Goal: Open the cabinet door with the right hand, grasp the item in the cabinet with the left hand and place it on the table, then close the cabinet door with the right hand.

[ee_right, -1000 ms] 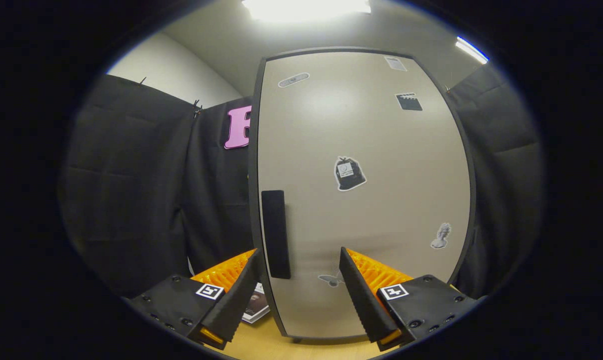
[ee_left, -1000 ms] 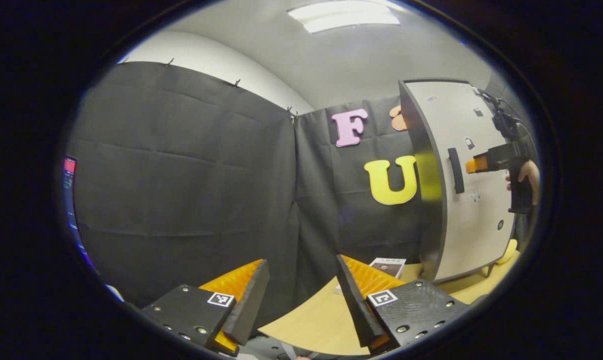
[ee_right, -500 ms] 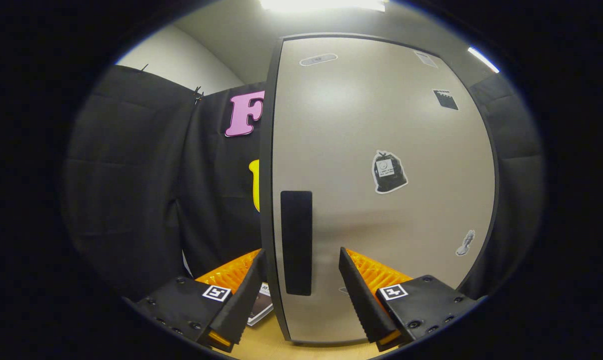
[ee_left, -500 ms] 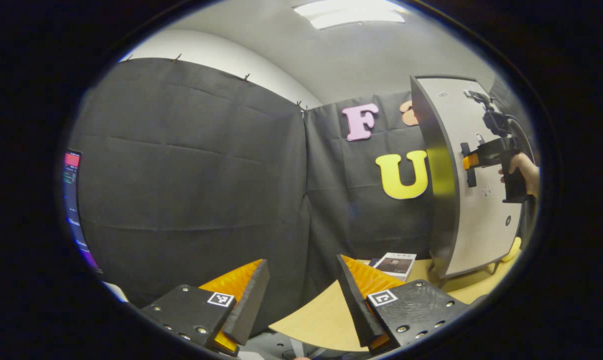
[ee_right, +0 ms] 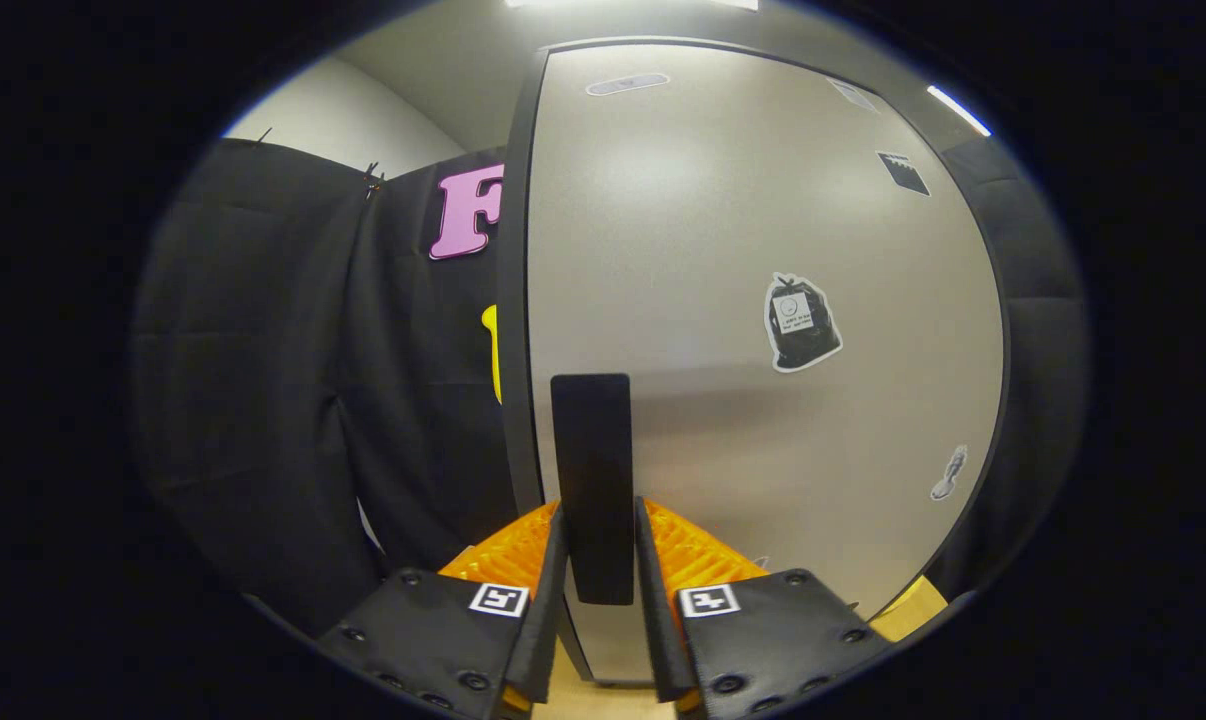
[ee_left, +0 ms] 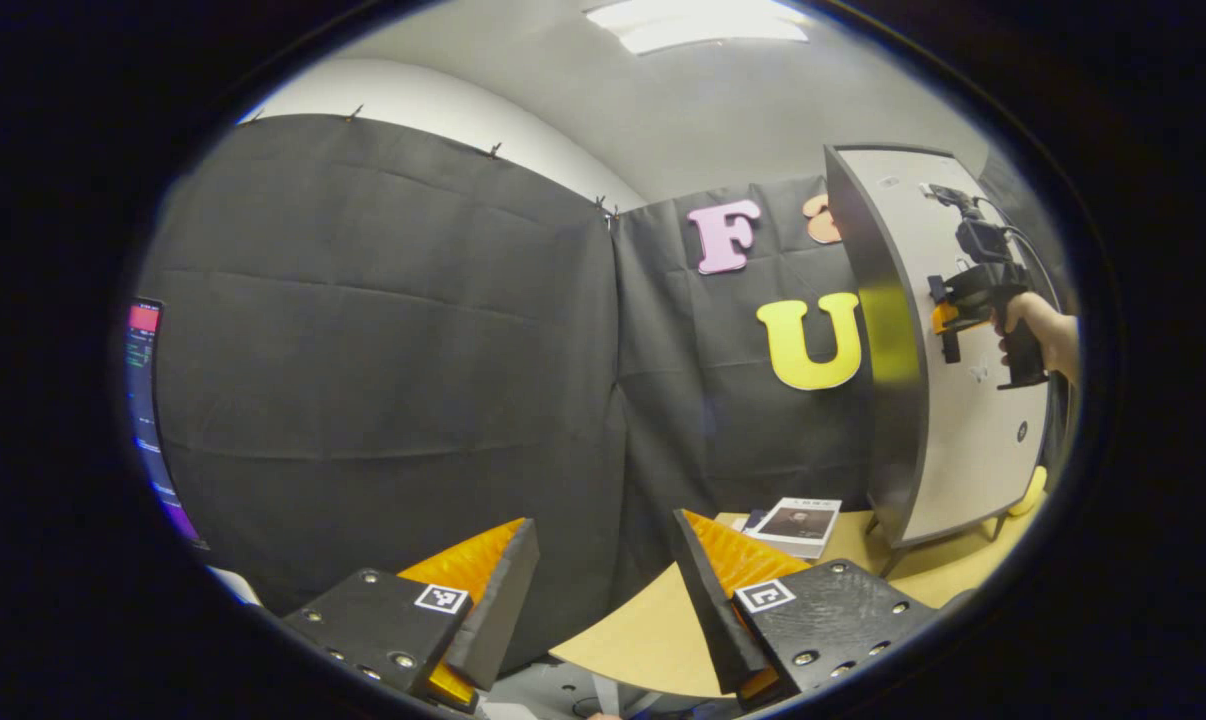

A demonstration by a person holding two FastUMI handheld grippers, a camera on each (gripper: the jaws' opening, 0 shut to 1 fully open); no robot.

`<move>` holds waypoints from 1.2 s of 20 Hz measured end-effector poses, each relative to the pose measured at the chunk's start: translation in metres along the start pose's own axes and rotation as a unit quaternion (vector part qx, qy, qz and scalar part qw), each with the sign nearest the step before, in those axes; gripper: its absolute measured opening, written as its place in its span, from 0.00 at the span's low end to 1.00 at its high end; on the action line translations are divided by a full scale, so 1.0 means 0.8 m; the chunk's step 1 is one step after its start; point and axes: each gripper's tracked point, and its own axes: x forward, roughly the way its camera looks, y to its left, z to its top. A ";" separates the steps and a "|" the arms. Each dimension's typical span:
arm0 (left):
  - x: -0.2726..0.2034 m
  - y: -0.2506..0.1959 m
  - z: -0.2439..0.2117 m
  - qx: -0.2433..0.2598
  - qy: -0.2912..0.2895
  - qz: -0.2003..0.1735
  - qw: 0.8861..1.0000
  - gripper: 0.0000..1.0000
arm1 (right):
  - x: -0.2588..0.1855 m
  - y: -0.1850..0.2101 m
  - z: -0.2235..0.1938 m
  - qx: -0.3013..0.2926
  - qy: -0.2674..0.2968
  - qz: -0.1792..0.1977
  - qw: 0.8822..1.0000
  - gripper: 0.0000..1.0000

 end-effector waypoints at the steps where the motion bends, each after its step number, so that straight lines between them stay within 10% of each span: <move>1: 0.000 0.000 0.001 0.000 0.000 -0.002 1.000 0.81 | -0.002 0.000 0.000 0.001 0.005 0.000 1.000 0.38; 7: 0.011 -0.009 0.000 -0.008 -0.002 -0.023 1.000 0.81 | -0.005 0.002 -0.002 -0.004 0.020 0.003 1.000 0.18; 24: 0.008 -0.106 0.047 -0.001 -0.025 -0.082 0.996 0.81 | -0.036 -0.014 -0.008 0.005 0.036 0.119 0.992 0.19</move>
